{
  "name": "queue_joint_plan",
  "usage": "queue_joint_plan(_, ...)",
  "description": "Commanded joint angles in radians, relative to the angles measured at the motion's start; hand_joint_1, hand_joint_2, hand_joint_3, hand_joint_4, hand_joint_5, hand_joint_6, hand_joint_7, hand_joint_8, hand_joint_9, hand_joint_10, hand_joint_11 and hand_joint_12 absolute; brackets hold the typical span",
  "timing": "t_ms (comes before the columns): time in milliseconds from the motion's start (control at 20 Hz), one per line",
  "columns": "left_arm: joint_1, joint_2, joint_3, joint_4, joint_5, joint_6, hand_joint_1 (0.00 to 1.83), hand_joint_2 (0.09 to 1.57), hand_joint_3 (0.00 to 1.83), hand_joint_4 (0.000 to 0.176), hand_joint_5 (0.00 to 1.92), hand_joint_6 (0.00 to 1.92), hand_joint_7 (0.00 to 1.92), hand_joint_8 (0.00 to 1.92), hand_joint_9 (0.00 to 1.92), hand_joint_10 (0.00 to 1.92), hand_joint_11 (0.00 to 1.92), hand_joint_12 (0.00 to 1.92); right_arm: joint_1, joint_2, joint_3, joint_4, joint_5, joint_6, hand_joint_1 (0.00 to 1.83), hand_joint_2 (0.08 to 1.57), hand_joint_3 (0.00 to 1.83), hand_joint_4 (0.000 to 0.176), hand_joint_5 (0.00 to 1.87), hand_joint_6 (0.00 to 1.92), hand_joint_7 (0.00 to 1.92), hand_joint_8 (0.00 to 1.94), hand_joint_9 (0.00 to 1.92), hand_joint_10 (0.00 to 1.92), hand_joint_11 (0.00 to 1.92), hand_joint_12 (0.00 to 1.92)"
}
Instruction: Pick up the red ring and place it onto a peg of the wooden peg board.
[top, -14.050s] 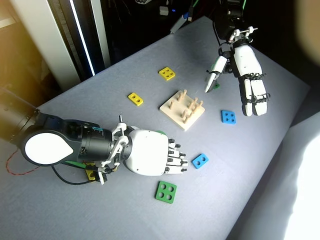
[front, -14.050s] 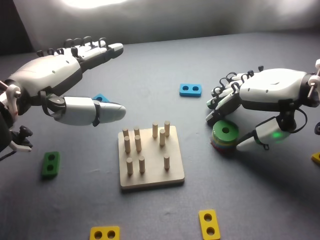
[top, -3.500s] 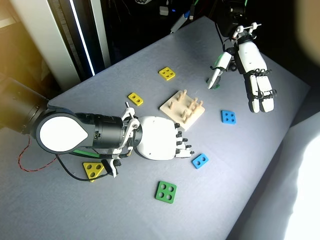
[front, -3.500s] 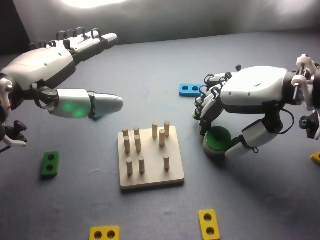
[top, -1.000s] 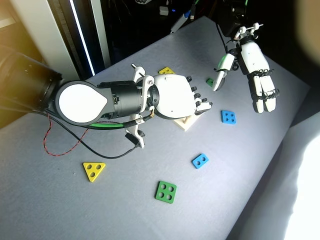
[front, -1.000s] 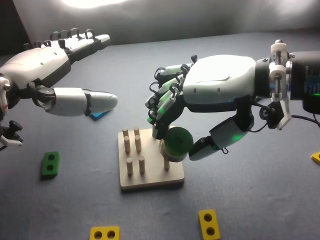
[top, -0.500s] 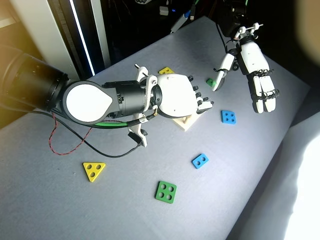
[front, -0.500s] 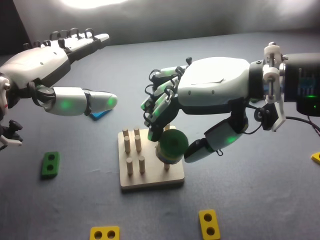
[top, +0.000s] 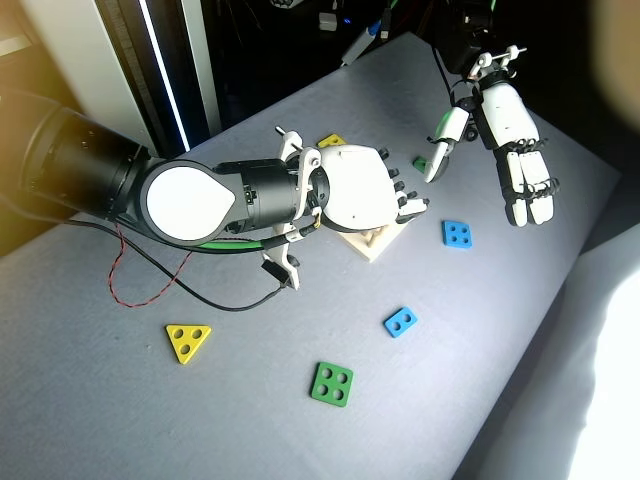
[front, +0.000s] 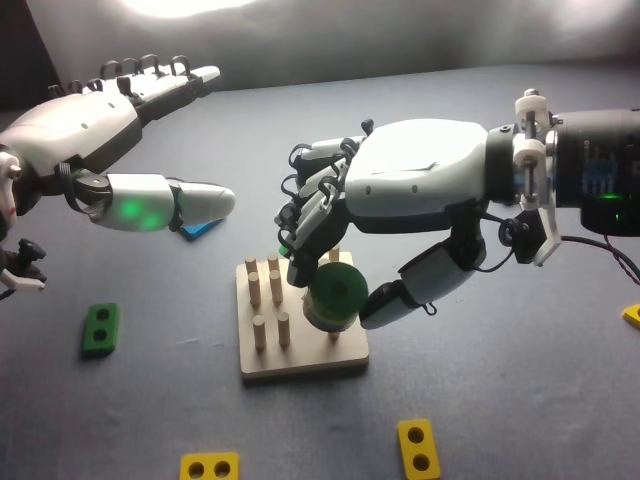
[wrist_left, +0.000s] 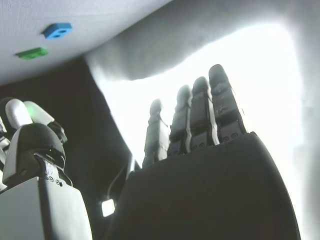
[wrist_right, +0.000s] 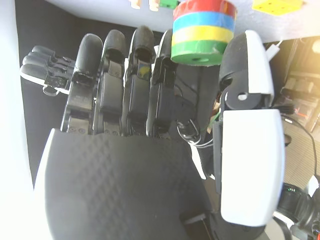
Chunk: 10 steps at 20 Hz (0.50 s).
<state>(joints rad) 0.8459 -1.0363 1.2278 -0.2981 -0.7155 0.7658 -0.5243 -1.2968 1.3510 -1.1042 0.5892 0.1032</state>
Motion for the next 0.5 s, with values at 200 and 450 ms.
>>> queue_joint_plan(200, -0.014, 0.002, 0.008, 0.003, -0.116, -0.001, 0.41, 1.00, 0.00, 0.144, 0.08, 0.00, 0.04, 0.00, 0.00, 0.00, 0.00, 0.10, -0.001, -0.005, 0.000, 0.040, 0.073, 0.025, 1.10, 1.14, 0.00, 0.000, 0.93, 1.07, 0.67, 0.00, 0.40, 0.14, 0.00, 1.48)
queue_joint_plan(450, -0.015, 0.001, 0.008, 0.004, -0.115, -0.001, 0.41, 0.99, 0.00, 0.153, 0.09, 0.00, 0.05, 0.01, 0.01, 0.00, 0.00, 0.10, -0.005, -0.005, 0.001, 0.019, 0.065, 0.038, 1.09, 1.15, 0.00, 0.000, 0.92, 1.10, 0.66, 0.00, 0.39, 0.14, 0.00, 1.48)
